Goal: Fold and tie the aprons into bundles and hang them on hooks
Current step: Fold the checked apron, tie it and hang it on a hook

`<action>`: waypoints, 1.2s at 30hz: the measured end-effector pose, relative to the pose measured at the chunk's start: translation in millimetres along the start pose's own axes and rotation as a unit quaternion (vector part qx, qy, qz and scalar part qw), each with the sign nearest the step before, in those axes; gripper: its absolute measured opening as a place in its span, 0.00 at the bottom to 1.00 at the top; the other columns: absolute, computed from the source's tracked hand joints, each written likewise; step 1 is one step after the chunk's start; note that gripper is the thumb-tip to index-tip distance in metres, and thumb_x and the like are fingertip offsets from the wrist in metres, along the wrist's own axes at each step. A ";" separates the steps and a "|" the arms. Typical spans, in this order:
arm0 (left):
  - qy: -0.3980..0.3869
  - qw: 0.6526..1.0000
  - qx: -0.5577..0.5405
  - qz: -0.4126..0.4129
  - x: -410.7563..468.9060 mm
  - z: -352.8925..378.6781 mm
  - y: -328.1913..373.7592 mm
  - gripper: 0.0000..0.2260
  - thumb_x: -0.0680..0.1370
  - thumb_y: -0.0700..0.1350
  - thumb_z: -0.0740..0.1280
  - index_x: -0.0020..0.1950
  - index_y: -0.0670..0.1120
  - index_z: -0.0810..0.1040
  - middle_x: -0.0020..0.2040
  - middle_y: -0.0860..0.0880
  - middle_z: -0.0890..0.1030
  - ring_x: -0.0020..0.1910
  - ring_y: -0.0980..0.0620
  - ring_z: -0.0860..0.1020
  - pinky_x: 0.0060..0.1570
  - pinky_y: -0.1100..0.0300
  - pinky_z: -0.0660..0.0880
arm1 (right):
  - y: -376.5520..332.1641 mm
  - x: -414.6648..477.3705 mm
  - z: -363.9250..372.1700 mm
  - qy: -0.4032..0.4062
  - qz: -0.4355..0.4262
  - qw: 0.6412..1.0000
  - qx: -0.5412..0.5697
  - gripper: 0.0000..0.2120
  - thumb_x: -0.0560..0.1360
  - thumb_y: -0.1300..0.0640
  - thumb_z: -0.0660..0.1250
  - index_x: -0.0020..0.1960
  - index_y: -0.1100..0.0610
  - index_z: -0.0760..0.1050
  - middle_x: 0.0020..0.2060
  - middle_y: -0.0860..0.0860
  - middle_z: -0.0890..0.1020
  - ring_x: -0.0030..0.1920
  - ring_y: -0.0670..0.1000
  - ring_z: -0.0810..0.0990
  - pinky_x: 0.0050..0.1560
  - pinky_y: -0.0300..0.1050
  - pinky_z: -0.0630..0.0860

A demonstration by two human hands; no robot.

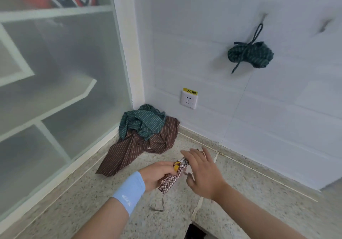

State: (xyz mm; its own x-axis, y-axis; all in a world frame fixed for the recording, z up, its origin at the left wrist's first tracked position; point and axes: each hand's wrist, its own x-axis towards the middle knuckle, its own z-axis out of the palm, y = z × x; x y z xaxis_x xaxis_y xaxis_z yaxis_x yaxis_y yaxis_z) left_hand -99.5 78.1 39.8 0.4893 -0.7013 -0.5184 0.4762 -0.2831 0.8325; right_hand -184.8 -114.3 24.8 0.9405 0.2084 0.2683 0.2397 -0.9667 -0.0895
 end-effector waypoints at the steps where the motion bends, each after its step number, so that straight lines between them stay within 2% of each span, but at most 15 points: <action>1: -0.014 1.000 -0.005 0.014 -8.6 6.8 7.0 0.13 0.79 0.34 0.60 0.59 0.40 0.81 0.46 0.46 0.81 0.43 0.55 0.78 0.42 0.63 0.73 | -4.6 -2.2 -7.4 0.026 0.008 1.000 -0.006 0.26 0.74 0.50 0.62 0.72 0.54 0.67 0.61 0.49 0.77 0.65 0.53 0.73 0.74 0.62 0.59; 3: -0.042 0.998 -0.018 0.041 -23.7 17.2 18.6 0.14 0.80 0.33 0.60 0.62 0.39 0.78 0.49 0.46 0.81 0.46 0.54 0.78 0.46 0.62 0.74 | -13.1 0.1 -23.0 0.086 0.032 0.995 0.024 0.14 0.79 0.49 0.59 0.63 0.50 0.69 0.53 0.47 0.79 0.56 0.51 0.77 0.70 0.57 0.63; 5: -0.067 0.995 -0.024 0.066 -40.1 25.9 29.0 0.15 0.80 0.35 0.62 0.66 0.39 0.75 0.49 0.47 0.80 0.47 0.53 0.78 0.49 0.61 0.74 | -20.5 3.0 -44.7 0.105 0.051 0.991 0.073 0.07 0.80 0.51 0.58 0.57 0.49 0.68 0.48 0.46 0.81 0.48 0.51 0.79 0.59 0.52 0.72; 7: -0.087 0.992 -0.022 0.092 -55.7 31.8 35.8 0.14 0.81 0.36 0.63 0.66 0.39 0.74 0.49 0.48 0.80 0.47 0.54 0.78 0.48 0.62 0.75 | -26.6 3.1 -65.2 0.086 0.068 0.986 0.125 0.09 0.81 0.50 0.58 0.55 0.52 0.72 0.46 0.48 0.80 0.46 0.51 0.78 0.48 0.49 0.75; 9: -0.091 0.989 -0.018 0.115 -69.5 37.9 41.3 0.16 0.80 0.38 0.65 0.67 0.37 0.73 0.53 0.44 0.79 0.50 0.51 0.78 0.50 0.60 0.76 | -30.9 3.2 -86.3 0.075 0.085 0.977 0.180 0.09 0.80 0.50 0.62 0.54 0.53 0.78 0.48 0.48 0.78 0.48 0.50 0.77 0.48 0.47 0.75; 12: -0.033 0.989 -0.042 0.139 -80.6 48.2 49.0 0.18 0.78 0.38 0.69 0.67 0.38 0.72 0.52 0.44 0.80 0.49 0.51 0.79 0.47 0.60 0.77 | -34.9 7.4 -117.8 0.063 0.173 0.958 0.220 0.03 0.76 0.56 0.68 0.46 0.52 0.82 0.40 0.48 0.80 0.42 0.47 0.78 0.43 0.49 0.76; 14: 0.034 0.983 -0.060 0.171 -86.3 55.6 53.9 0.19 0.76 0.36 0.71 0.65 0.38 0.70 0.50 0.44 0.82 0.47 0.51 0.82 0.46 0.59 0.79 | -40.0 9.9 -141.8 0.041 0.244 0.929 0.275 0.06 0.73 0.56 0.70 0.38 0.54 0.82 0.32 0.50 0.83 0.34 0.45 0.79 0.38 0.51 0.77; 16: 0.046 0.977 -0.035 0.204 -93.3 63.3 59.1 0.23 0.75 0.39 0.73 0.67 0.39 0.69 0.56 0.43 0.82 0.55 0.48 0.81 0.57 0.55 0.78 | -45.3 11.9 -163.6 0.031 0.277 0.903 0.327 0.06 0.72 0.58 0.71 0.37 0.58 0.84 0.33 0.55 0.84 0.31 0.46 0.78 0.32 0.48 0.77; 18: 0.000 0.973 -0.015 0.230 -103.1 72.9 63.9 0.23 0.77 0.44 0.70 0.70 0.41 0.70 0.64 0.43 0.79 0.65 0.46 0.77 0.67 0.51 0.71 | -52.3 13.3 -185.0 0.016 0.299 0.873 0.385 0.05 0.73 0.61 0.72 0.40 0.60 0.85 0.36 0.58 0.86 0.31 0.49 0.81 0.29 0.43 0.77; 21: -0.050 0.972 -0.030 0.226 -113.9 82.5 67.8 0.19 0.82 0.47 0.63 0.72 0.41 0.70 0.68 0.42 0.76 0.70 0.44 0.73 0.72 0.46 0.66 | -63.8 16.6 -211.0 -0.062 0.292 0.828 0.475 0.07 0.77 0.64 0.67 0.50 0.63 0.84 0.44 0.60 0.86 0.41 0.56 0.86 0.40 0.48 0.84; 25: 0.013 0.972 0.029 0.234 -131.5 86.5 76.2 0.21 0.80 0.53 0.65 0.69 0.43 0.73 0.65 0.43 0.79 0.66 0.45 0.76 0.69 0.44 0.70 | -76.9 16.7 -234.4 -0.147 0.260 0.771 0.563 0.11 0.78 0.65 0.60 0.52 0.66 0.81 0.45 0.58 0.84 0.43 0.53 0.81 0.42 0.45 0.79; 26: 0.027 0.971 0.028 0.238 -135.1 85.4 78.5 0.20 0.80 0.52 0.65 0.68 0.44 0.74 0.64 0.42 0.80 0.65 0.44 0.77 0.68 0.44 0.71 | -79.4 16.2 -237.4 -0.143 0.257 0.765 0.573 0.11 0.79 0.61 0.61 0.51 0.64 0.81 0.43 0.56 0.83 0.42 0.52 0.79 0.42 0.44 0.78; 28: 0.035 0.969 0.023 0.244 -142.0 83.8 82.4 0.19 0.80 0.51 0.66 0.69 0.45 0.73 0.64 0.42 0.79 0.65 0.45 0.77 0.67 0.45 0.72 | -81.6 17.7 -239.2 -0.108 0.248 0.792 0.548 0.13 0.80 0.53 0.66 0.50 0.61 0.83 0.41 0.54 0.83 0.39 0.50 0.79 0.40 0.42 0.76; 31: 0.060 0.964 0.041 0.254 -149.8 87.2 88.5 0.18 0.79 0.47 0.69 0.68 0.45 0.74 0.63 0.44 0.81 0.63 0.48 0.79 0.65 0.49 0.74 | -85.5 23.5 -237.9 -0.029 0.262 0.819 0.509 0.11 0.77 0.52 0.72 0.49 0.60 0.85 0.35 0.52 0.83 0.33 0.47 0.77 0.36 0.41 0.72; 36: 0.148 0.942 0.083 0.291 -162.2 89.4 96.0 0.12 0.75 0.45 0.73 0.57 0.44 0.82 0.52 0.47 0.85 0.52 0.50 0.83 0.52 0.58 0.79 | -102.4 26.5 -240.5 0.048 0.241 0.790 0.562 0.10 0.78 0.54 0.70 0.48 0.61 0.84 0.37 0.50 0.85 0.36 0.44 0.80 0.35 0.34 0.74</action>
State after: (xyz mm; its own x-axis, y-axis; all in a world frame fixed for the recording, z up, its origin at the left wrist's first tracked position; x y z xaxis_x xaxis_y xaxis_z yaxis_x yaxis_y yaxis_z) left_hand -198.5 106.1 221.3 0.8254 -0.5640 0.0239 -0.0446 -0.0229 0.9987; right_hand -242.3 -45.5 271.7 0.9780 -0.2082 0.0108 -0.0267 -0.1766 -0.9839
